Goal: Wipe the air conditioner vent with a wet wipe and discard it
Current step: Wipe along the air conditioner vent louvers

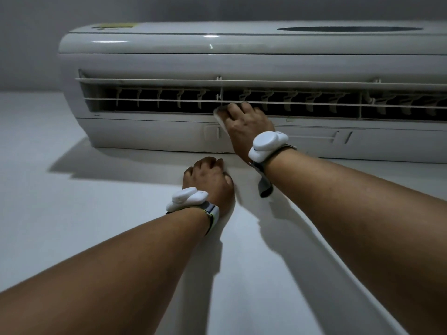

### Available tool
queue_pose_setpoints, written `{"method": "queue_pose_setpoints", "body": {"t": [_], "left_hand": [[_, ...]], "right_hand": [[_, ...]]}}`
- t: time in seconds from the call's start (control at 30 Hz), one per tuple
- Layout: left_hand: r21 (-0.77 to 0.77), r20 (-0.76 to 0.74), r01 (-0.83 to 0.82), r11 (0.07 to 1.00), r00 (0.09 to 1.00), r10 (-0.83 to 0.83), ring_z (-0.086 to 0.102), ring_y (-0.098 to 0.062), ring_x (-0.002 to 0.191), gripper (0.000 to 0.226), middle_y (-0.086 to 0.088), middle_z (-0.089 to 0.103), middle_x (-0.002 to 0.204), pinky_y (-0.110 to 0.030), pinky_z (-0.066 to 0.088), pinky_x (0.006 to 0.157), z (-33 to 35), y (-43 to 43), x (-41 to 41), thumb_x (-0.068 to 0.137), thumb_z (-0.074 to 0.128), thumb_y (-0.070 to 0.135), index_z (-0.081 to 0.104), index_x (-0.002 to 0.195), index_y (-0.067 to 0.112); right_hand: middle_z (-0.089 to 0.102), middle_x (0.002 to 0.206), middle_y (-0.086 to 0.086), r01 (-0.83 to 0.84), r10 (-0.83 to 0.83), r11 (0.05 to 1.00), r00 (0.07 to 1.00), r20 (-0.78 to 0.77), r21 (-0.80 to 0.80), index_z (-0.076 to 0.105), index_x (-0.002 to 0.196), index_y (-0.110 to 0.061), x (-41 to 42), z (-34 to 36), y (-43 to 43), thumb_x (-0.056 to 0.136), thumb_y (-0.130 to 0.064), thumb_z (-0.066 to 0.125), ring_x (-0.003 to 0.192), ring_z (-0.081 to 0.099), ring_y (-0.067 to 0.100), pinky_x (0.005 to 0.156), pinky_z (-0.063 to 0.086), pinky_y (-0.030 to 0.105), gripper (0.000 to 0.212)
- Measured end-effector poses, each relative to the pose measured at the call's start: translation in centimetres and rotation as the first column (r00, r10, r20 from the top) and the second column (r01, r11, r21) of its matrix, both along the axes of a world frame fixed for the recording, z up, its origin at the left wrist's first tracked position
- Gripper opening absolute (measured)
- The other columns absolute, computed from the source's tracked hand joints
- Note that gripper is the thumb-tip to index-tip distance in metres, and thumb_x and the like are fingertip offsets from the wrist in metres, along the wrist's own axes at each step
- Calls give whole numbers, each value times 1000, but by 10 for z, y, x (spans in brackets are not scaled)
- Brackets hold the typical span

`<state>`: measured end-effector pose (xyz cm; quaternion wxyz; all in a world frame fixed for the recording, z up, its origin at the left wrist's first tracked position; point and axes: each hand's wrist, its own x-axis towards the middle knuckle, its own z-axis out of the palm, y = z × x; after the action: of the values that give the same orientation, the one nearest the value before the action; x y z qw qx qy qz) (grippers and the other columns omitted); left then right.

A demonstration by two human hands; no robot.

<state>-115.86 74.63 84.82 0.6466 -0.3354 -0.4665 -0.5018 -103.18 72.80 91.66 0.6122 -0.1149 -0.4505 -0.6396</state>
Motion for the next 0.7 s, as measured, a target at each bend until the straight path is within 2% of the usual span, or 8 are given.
{"method": "queue_pose_setpoints", "body": {"t": [0.2, 0.37, 0.43, 0.57, 0.7], "left_hand": [[-21, 25, -51, 998, 998, 52, 47, -25, 117, 33, -3, 52, 128, -38, 34, 93, -4, -2, 5, 94, 37, 33, 52, 122, 24], [-48, 115, -67, 997, 991, 72, 46, -28, 115, 27, -7, 50, 124, -39, 32, 90, 1, -3, 15, 96, 34, 26, 52, 115, 22], [-68, 158, -35, 997, 986, 45, 45, -29, 114, 27, -8, 49, 121, -41, 31, 90, 3, 1, 21, 96, 34, 31, 51, 113, 21], [-90, 257, -59, 994, 963, 80, 41, -29, 120, 47, -7, 47, 124, -48, 31, 93, 7, 11, 34, 90, 30, 52, 48, 120, 21], [-142, 354, -46, 989, 931, 94, 24, -34, 138, 61, -10, 36, 141, -57, 22, 106, 9, 16, 45, 91, 24, 57, 35, 139, 21]], "right_hand": [[47, 130, 14, 6, -6, 1000, 999, -46, 6, 38, 138, -13, 38, -3, 25, 93, -9, 36, 114, 45, 35, 86, 41, 45, 45], [46, 134, 12, -10, 8, 1000, 996, -93, -16, 35, 142, -15, 69, -7, 44, 92, -7, 33, 115, 45, 34, 89, 40, 44, 50], [44, 135, 12, -9, 6, 1000, 994, -110, -28, 35, 141, -14, 80, -8, 51, 91, -7, 32, 116, 44, 33, 89, 39, 43, 51], [46, 131, 14, -46, 43, 999, 989, -141, -21, 37, 140, -12, 100, -11, 65, 89, -4, 33, 114, 45, 35, 90, 38, 42, 52], [47, 130, 17, -116, 110, 993, 979, -171, -24, 41, 137, -10, 119, -16, 80, 88, -2, 36, 114, 45, 36, 92, 37, 43, 49]]}}
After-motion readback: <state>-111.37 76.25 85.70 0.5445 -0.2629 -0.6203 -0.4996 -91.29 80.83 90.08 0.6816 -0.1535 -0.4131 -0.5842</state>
